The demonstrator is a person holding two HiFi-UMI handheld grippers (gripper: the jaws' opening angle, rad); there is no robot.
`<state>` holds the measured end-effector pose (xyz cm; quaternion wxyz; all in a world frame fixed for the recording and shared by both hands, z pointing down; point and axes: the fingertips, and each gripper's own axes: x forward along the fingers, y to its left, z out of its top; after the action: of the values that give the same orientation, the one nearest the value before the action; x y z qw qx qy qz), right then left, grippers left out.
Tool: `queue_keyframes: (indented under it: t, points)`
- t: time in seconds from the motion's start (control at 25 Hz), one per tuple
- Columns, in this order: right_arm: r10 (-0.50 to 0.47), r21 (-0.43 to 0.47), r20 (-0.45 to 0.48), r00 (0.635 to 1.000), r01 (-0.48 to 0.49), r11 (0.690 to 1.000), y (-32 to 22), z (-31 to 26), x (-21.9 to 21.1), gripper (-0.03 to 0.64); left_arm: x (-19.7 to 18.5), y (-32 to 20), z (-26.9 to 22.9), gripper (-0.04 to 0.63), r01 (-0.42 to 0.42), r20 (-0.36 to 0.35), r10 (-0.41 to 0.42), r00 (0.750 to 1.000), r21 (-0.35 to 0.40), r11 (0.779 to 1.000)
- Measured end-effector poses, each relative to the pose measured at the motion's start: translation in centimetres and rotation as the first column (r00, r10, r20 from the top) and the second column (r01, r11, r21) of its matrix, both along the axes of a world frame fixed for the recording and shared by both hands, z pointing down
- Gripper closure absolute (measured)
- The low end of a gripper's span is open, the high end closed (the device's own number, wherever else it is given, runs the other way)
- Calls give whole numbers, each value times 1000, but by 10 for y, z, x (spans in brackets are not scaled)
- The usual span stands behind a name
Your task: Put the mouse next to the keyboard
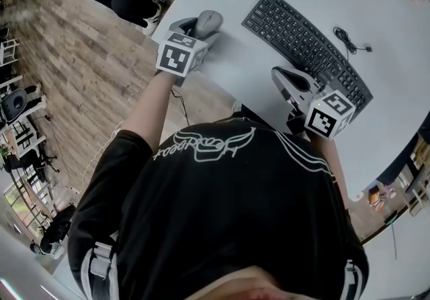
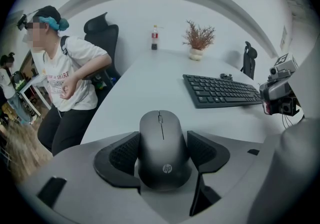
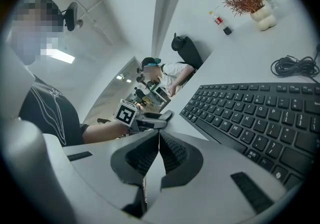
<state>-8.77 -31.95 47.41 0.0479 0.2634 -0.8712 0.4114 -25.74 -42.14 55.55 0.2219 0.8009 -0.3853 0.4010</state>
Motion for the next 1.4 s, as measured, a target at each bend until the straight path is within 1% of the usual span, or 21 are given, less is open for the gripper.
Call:
queue_keyframes:
  t: [0.36, 0.96, 1.16, 1.4]
  points:
    - [28, -11, -3, 1000, -28, 1000, 0, 0, 2, 607, -1, -2, -1, 291, 16, 8, -16, 1000, -19, 1000]
    - [67, -12, -20, 998, -67, 998, -1, -1, 5, 607, -1, -14, 0, 296, 34, -14, -34, 999, -6, 999]
    - [88, -7, -22, 996, -88, 996, -3, -4, 5, 607, 4, -18, -6, 296, 21, -19, -21, 1000, 13, 1000]
    - [109, 12, -37, 993, -109, 994, -2, -7, 6, 607, 9, -18, -28, 296, 11, -60, -7, 998, 66, 998]
